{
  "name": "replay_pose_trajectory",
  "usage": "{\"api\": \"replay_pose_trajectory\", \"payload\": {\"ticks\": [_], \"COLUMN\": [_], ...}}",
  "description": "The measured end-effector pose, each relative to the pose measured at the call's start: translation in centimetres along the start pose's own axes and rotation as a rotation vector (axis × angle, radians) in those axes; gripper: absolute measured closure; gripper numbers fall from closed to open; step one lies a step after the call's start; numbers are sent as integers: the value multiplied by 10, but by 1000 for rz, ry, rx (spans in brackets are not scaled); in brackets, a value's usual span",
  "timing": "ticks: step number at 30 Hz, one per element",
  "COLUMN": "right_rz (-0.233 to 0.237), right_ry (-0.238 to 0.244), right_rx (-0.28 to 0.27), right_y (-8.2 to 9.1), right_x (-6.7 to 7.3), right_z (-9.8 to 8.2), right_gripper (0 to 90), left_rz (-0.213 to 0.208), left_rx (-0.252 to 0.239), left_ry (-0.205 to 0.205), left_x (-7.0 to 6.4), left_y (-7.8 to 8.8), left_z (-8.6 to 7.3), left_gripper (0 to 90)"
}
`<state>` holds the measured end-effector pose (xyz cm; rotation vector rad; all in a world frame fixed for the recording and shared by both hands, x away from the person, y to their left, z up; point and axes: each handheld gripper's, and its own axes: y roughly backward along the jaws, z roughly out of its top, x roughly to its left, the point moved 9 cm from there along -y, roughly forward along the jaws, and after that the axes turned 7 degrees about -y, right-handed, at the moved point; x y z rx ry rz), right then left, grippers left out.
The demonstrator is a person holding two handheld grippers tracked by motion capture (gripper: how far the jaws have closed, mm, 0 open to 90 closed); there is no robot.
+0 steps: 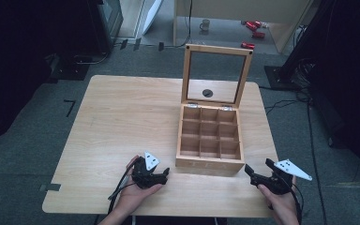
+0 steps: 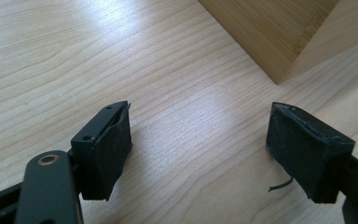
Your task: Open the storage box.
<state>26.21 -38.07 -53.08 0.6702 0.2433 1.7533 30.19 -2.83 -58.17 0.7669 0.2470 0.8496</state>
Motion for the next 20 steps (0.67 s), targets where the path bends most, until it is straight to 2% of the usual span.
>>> {"api": "replay_pose_trajectory", "payload": {"ticks": [2,6,8,10,12,15,17,20], "right_rz": [-13,-64,-75,-118,-133,-171,-190,-188], "right_ry": [-4,39,37,57,54,77,104,104], "right_rx": [14,51,80,112,145,197,202,200], "right_y": [0,-4,-7,-11,-13,-17,-18,-18], "right_x": [-6,-18,-22,-28,-29,-30,-30,-30], "right_z": [-8,-22,-29,-36,-40,-46,-48,-48], "right_gripper": [65,71,71,72,75,80,81,82], "left_rz": [0,0,-1,-2,-2,-3,-4,-7], "left_rx": [0,0,-1,-1,-1,-1,-1,-2], "left_ry": [0,0,0,-1,-2,-3,-5,-5], "left_x": [0,0,0,0,0,0,0,-1], "left_y": [0,0,0,0,0,0,-1,-1], "left_z": [0,0,0,0,0,0,1,1], "left_gripper": [226,226,226,226,226,225,225,225]}}
